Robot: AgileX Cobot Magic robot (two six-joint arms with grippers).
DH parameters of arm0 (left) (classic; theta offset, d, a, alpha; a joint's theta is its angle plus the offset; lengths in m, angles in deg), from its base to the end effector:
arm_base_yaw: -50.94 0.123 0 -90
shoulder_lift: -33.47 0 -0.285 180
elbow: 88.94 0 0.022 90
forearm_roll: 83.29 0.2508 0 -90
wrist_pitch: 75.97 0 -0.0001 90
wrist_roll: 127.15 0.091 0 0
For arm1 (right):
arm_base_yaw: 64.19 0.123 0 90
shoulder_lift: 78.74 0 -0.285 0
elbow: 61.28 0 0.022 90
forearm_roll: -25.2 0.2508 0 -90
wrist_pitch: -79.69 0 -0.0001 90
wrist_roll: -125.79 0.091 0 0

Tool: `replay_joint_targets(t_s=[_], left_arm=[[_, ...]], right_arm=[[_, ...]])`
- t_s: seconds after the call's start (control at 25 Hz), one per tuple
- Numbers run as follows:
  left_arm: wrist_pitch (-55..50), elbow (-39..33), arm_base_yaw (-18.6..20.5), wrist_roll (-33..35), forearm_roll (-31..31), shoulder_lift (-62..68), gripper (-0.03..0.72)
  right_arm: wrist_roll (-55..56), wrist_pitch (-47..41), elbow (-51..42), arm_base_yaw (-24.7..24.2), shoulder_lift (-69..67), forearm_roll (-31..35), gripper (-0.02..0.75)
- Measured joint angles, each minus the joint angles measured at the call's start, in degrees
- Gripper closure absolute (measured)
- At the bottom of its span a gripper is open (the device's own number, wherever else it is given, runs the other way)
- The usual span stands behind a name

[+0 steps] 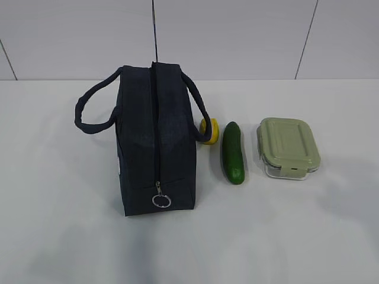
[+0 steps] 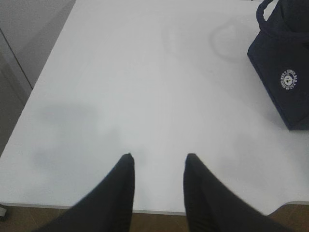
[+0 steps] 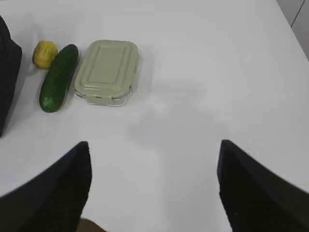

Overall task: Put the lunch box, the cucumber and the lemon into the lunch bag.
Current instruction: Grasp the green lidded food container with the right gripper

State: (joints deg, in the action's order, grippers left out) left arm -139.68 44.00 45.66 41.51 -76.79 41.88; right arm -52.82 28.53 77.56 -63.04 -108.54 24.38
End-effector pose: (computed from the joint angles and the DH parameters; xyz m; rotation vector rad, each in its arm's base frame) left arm -0.0078 0.0100 0.2809 -0.1195 2.0715 -0.0412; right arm 0.0596 0.0002 0.3188 0.0015 2.1313 0.0090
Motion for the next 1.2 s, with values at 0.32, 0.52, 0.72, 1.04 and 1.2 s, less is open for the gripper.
replay_joint_targets(t_s=[0.32,0.52,0.72,1.04,1.2], left_arm=[[0.0,0.0,0.0,0.0,0.0,0.0,0.412],[0.0,0.0,0.0,0.0,0.0,0.0,0.349],[0.0,0.0,0.0,0.0,0.0,0.0,0.319],[0.0,0.0,0.0,0.0,0.0,0.0,0.132],[0.0,0.0,0.0,0.0,0.0,0.4,0.118]], right_arm=[[0.1,4.4,6.6,0.0,-10.0,0.0,0.136],[0.1,5.4,13.0,0.0,-17.9,0.0,0.143],[0.2,5.6,20.6,0.0,-25.9,0.0,0.146],[-5.3,2.0,28.5,0.0,-38.8,0.2,0.147],[-10.0,-1.0,30.0,0.0,-44.2,5.0,0.147]])
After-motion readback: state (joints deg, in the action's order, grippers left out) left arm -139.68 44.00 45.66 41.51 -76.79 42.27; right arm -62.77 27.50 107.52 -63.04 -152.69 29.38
